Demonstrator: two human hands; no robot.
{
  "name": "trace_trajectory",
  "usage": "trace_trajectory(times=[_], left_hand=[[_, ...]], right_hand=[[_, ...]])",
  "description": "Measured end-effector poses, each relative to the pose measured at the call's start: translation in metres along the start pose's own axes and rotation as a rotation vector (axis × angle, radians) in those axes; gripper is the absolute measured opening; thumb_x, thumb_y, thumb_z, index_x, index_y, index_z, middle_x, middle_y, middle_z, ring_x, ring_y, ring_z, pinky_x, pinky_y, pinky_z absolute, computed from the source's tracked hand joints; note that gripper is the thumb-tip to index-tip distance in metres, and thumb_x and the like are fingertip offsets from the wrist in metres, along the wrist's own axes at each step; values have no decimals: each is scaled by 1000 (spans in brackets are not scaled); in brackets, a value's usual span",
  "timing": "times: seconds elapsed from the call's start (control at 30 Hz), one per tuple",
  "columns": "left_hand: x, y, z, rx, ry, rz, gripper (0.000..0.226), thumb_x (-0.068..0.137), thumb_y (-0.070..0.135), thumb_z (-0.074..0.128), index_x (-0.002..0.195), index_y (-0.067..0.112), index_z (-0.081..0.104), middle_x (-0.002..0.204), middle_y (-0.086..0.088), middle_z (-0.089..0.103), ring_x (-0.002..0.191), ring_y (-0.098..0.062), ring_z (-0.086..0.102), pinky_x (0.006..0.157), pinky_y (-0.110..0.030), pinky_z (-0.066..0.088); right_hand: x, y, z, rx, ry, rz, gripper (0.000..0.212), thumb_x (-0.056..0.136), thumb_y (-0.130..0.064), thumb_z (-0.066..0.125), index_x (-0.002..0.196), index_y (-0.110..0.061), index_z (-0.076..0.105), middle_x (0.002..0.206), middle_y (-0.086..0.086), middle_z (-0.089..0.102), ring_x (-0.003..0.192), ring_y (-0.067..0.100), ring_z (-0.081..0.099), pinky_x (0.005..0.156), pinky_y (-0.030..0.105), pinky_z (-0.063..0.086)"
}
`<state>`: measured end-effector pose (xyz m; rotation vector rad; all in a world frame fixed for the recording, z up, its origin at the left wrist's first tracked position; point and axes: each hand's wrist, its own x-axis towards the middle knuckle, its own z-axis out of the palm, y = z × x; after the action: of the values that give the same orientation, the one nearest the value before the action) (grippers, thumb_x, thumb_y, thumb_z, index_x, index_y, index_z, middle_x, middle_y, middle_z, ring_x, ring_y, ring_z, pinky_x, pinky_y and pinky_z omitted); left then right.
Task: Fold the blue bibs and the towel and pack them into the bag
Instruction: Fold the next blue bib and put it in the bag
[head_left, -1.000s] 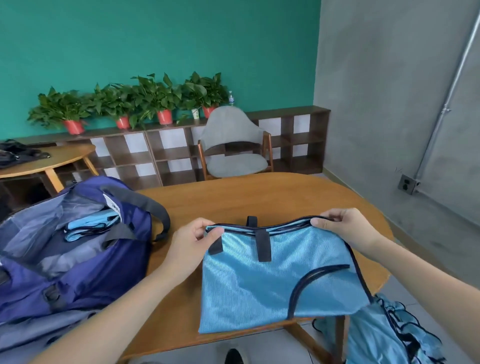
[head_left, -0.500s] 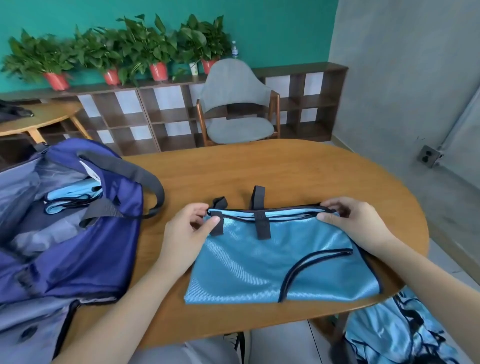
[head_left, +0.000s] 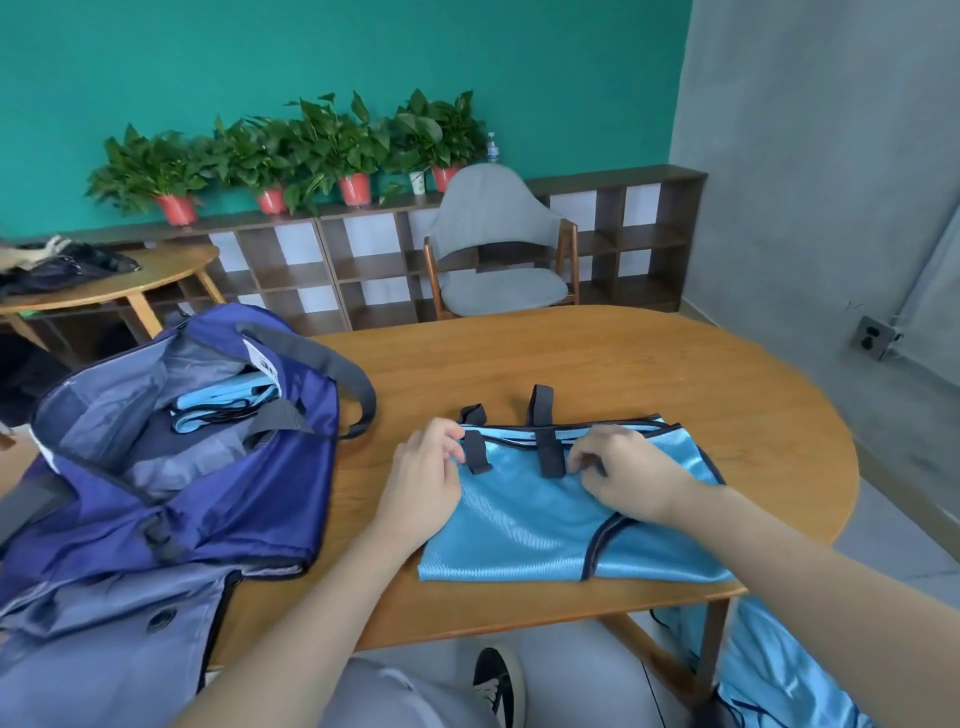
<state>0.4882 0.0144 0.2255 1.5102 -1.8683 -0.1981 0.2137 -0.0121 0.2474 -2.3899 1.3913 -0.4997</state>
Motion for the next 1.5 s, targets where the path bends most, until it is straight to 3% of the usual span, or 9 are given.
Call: trace_trajectory(times=[0.2,0.33,0.5,0.73,0.97,1.13,1.27,1.4,1.5], left_hand=[[-1,-1,-6,-222,-104,-13,60,90,-10,37,108,48,41,140,19,55,136,-10,44,105,-30,35],[3,2,-1,-73,-231,30,40,100,4,41,125,35,42,157,18,36,138,-2,28,114,-32,24],[8,1,6,150,-319,82,41,106,38,40,146,29,39,167,8,18,152,1,3,124,-39,8],[9,6,8,351,-490,47,76,95,76,24,159,39,9,170,8,-8,153,-6,-19,126,-47,-2],[37,-3,-1,594,-593,221,71,96,77,3,159,46,0,169,0,-15,154,-18,-23,122,-55,-11],[94,-2,-8,1044,-414,241,58,109,40,29,162,33,7,169,-17,-7,154,-41,-13,117,-69,-9],[84,32,3,694,-249,126,58,100,19,47,156,27,33,167,-10,19,152,-31,15,120,-53,15],[48,50,20,576,-213,-7,43,104,33,40,145,24,46,149,-2,43,130,-29,41,103,-45,32],[30,45,20,598,-334,-205,45,105,44,34,144,24,42,149,-5,39,135,-31,37,111,-50,28]], right_hand=[[-3,-3,17,-59,-30,-39,73,88,7,39,149,-32,46,145,-14,48,122,19,44,111,29,29],[-4,-11,21,-81,-47,-4,83,94,0,41,159,-32,2,123,1,53,111,20,45,97,28,30],[-5,-4,25,-54,-5,-93,66,87,4,43,134,-34,18,163,-15,22,117,15,51,103,39,39],[21,-20,6,-277,-218,39,75,95,-15,38,158,-45,11,167,-22,4,139,21,36,104,38,42],[35,-27,5,-411,-250,115,71,98,-26,38,160,-40,7,168,-12,12,139,27,44,104,39,44],[26,-13,3,-546,53,125,43,93,-35,39,132,-31,57,113,-6,69,95,26,67,76,33,54],[13,3,8,-474,460,-172,33,87,-28,49,108,-24,74,73,-7,65,59,20,61,47,30,50],[24,1,12,-425,310,-463,39,96,-31,49,126,-15,68,122,0,66,108,21,61,90,36,52],[28,-1,22,-410,11,-306,57,102,-53,35,150,-24,47,156,-4,43,145,18,34,119,40,30]])
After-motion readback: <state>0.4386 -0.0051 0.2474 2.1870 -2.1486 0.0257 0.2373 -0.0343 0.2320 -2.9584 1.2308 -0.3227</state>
